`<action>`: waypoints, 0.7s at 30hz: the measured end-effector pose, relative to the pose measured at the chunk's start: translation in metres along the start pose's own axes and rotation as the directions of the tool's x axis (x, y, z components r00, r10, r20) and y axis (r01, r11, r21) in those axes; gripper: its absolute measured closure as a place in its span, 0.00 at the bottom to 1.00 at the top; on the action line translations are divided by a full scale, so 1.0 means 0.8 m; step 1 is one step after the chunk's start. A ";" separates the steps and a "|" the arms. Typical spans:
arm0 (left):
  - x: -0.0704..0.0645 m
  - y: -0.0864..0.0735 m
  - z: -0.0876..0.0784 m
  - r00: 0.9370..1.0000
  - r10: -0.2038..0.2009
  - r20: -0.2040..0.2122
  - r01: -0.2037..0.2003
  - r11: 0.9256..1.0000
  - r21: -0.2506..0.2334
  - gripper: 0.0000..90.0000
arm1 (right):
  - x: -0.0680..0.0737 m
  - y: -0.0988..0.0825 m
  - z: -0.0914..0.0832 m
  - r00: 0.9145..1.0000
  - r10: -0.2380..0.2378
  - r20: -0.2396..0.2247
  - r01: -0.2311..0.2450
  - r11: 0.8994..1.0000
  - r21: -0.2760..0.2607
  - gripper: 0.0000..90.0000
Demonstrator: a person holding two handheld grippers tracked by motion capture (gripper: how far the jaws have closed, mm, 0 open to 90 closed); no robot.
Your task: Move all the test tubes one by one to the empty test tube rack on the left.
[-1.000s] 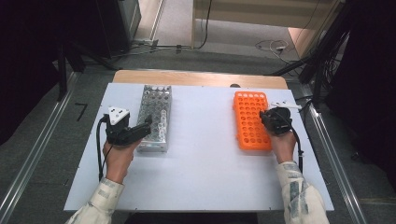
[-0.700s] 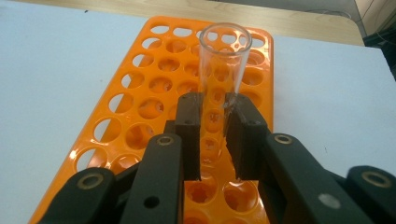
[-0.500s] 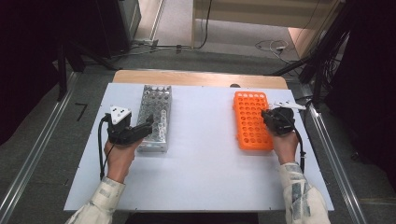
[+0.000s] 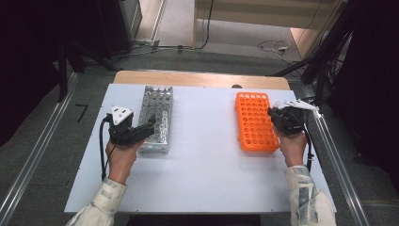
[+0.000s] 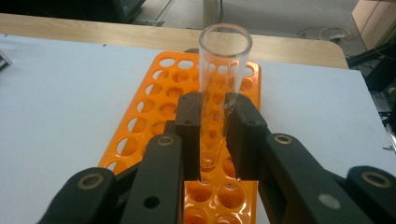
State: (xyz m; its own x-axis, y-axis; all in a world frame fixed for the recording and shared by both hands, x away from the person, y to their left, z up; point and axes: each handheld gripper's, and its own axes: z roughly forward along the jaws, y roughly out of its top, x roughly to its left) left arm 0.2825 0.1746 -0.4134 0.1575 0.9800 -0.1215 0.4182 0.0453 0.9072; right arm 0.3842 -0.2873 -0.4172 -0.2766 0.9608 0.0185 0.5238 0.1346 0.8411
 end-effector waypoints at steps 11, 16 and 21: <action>-0.003 0.002 -0.002 1.000 -0.002 0.014 0.003 1.000 -0.009 0.23 | 0.019 0.005 -0.008 0.998 -0.040 -0.042 0.041 0.999 0.009 0.82; -0.006 0.003 -0.004 1.000 -0.002 0.023 0.002 1.000 -0.016 0.23 | 0.034 0.008 -0.012 0.994 -0.068 -0.089 0.070 0.997 0.015 0.82; -0.010 0.005 -0.007 0.999 0.001 0.037 0.000 1.000 -0.021 0.23 | 0.049 0.010 -0.016 0.987 -0.085 -0.136 0.088 0.996 0.018 0.82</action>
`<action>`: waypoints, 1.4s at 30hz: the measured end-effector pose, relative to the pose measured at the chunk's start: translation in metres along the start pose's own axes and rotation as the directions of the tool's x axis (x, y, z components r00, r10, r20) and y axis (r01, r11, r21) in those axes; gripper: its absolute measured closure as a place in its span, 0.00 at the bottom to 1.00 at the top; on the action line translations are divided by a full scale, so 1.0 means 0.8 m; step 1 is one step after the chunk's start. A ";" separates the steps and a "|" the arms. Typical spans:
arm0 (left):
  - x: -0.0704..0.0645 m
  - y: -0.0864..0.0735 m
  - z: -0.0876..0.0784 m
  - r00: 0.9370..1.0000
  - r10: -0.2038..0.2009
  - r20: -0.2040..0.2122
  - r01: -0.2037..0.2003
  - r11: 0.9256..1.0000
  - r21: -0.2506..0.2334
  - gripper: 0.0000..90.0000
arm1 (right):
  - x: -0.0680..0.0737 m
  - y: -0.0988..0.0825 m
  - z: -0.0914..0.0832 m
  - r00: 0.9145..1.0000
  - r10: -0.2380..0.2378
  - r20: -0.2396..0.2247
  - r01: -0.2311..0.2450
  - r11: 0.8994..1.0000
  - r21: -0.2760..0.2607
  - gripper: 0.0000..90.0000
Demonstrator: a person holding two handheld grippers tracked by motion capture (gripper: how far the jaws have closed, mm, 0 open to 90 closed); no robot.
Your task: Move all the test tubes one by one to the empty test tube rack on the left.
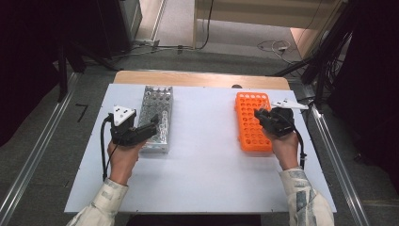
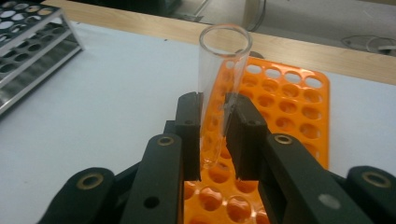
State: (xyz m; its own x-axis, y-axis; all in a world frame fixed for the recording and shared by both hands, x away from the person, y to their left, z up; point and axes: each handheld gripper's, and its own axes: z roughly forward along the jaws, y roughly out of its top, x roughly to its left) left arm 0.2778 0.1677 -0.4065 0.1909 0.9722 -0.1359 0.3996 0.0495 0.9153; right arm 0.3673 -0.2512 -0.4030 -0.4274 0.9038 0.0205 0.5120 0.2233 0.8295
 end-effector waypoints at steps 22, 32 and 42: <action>-0.025 0.004 -0.005 0.997 0.018 0.073 -0.018 1.000 0.002 0.18 | 0.073 -0.001 0.004 0.981 -0.103 -0.164 0.109 0.994 0.031 0.82; -0.046 0.002 -0.004 0.990 0.058 0.126 -0.060 0.998 0.018 0.14 | 0.101 -0.008 0.010 0.964 -0.142 -0.225 0.158 0.986 0.057 0.82; -0.079 -0.004 -0.007 0.973 0.116 0.198 -0.124 0.992 0.025 0.14 | 0.136 -0.018 0.018 0.940 -0.184 -0.286 0.213 0.974 0.076 0.82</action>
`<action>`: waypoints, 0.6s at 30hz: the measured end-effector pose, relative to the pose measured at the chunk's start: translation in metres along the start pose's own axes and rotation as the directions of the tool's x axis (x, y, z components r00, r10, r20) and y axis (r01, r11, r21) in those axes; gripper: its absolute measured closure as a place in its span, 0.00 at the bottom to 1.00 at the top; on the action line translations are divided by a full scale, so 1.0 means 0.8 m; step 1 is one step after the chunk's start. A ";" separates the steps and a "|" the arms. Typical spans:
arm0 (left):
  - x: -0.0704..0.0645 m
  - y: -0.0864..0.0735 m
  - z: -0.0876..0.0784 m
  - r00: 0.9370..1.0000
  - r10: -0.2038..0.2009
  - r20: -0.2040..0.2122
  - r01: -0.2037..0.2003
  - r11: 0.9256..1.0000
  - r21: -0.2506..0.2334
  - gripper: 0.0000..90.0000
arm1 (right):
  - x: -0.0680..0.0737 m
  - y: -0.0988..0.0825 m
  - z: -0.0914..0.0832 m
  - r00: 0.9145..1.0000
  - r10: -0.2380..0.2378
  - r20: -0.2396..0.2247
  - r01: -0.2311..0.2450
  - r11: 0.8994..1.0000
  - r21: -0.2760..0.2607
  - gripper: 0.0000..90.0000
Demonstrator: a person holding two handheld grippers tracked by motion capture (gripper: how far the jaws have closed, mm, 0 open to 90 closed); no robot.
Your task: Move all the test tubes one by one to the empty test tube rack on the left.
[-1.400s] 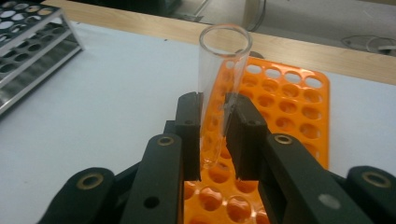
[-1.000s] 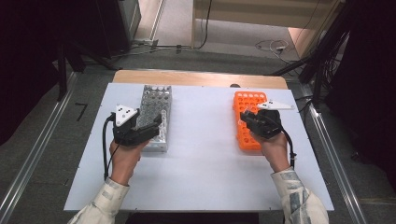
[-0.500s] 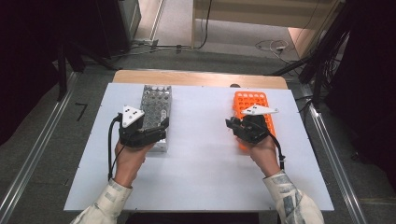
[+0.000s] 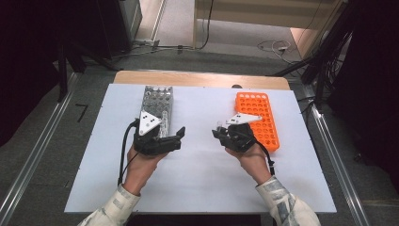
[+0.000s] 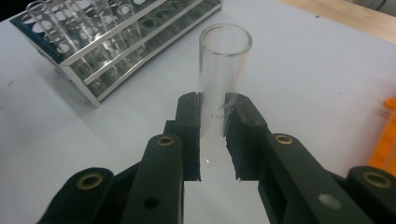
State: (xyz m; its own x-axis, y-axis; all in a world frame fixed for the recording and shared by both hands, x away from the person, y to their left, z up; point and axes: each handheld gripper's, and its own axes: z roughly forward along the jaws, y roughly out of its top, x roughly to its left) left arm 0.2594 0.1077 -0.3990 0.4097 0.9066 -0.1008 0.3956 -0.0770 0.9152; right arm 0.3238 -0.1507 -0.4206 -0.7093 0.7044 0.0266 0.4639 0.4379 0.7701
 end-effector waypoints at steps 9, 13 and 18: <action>-0.031 -0.009 0.010 0.997 0.050 0.062 -0.051 0.999 0.016 0.14 | 0.029 -0.003 0.015 0.998 -0.042 -0.048 0.043 0.999 0.024 0.82; -0.038 -0.014 0.015 0.993 0.065 0.100 -0.067 0.998 0.020 0.21 | 0.040 -0.004 0.021 0.996 -0.054 -0.069 0.056 0.998 0.026 0.82; -0.045 -0.021 0.019 0.989 0.087 0.120 -0.091 0.996 0.023 0.34 | 0.053 -0.005 0.027 0.993 -0.076 -0.092 0.080 0.996 0.034 0.81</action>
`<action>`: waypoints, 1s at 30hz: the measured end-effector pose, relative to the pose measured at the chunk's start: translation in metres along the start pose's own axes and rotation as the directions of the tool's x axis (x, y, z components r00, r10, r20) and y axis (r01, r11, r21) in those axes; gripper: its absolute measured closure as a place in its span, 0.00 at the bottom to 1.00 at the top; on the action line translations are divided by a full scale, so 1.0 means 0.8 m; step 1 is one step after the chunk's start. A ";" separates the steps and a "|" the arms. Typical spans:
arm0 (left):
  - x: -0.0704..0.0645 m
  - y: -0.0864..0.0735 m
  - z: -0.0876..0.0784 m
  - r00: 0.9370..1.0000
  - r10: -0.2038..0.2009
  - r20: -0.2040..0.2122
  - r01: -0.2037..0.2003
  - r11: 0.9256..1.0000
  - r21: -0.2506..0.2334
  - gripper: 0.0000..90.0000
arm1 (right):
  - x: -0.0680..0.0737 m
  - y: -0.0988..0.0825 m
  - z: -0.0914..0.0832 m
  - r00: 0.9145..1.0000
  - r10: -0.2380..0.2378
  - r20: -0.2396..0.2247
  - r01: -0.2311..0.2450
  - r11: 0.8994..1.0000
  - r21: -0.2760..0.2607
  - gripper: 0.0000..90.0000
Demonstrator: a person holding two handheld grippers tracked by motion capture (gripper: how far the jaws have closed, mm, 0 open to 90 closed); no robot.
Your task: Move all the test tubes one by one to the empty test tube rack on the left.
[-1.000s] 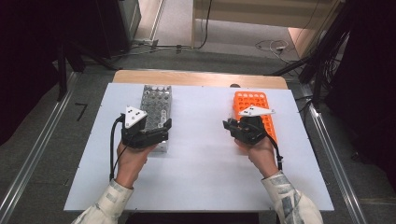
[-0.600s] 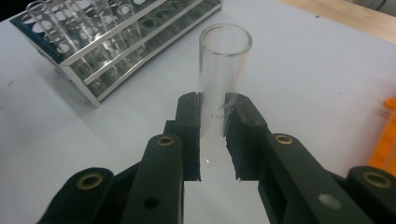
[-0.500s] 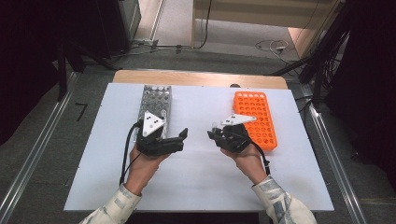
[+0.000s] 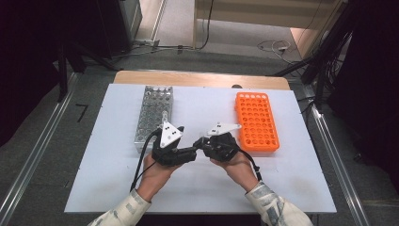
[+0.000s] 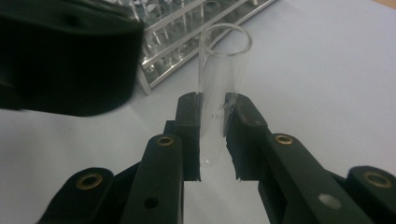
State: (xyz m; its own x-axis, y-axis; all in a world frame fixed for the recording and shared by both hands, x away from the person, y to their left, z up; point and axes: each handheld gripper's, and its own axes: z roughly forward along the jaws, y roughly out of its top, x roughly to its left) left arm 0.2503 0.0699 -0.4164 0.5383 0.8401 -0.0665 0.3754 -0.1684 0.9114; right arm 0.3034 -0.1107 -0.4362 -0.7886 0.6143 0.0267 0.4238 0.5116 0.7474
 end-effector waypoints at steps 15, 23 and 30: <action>-0.003 -0.006 0.006 0.998 0.036 0.057 -0.037 0.999 0.019 0.75 | 0.015 0.002 0.003 0.998 -0.012 -0.058 0.012 1.000 -0.005 0.81; -0.003 -0.007 0.007 0.998 0.035 0.058 -0.037 0.999 0.025 0.81 | 0.020 0.003 0.001 0.998 -0.010 -0.068 0.010 1.000 -0.010 0.81; -0.004 -0.007 0.007 0.998 0.035 0.055 -0.037 0.999 0.032 0.83 | 0.020 0.003 0.002 0.998 -0.011 -0.069 0.010 1.000 -0.008 0.81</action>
State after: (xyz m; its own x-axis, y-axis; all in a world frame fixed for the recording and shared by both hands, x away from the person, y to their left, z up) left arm 0.2510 0.0653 -0.4237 0.5917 0.8042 -0.0563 0.3790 -0.2159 0.8999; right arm 0.2925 -0.0992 -0.4349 -0.8218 0.5662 0.0643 0.4125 0.5132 0.7527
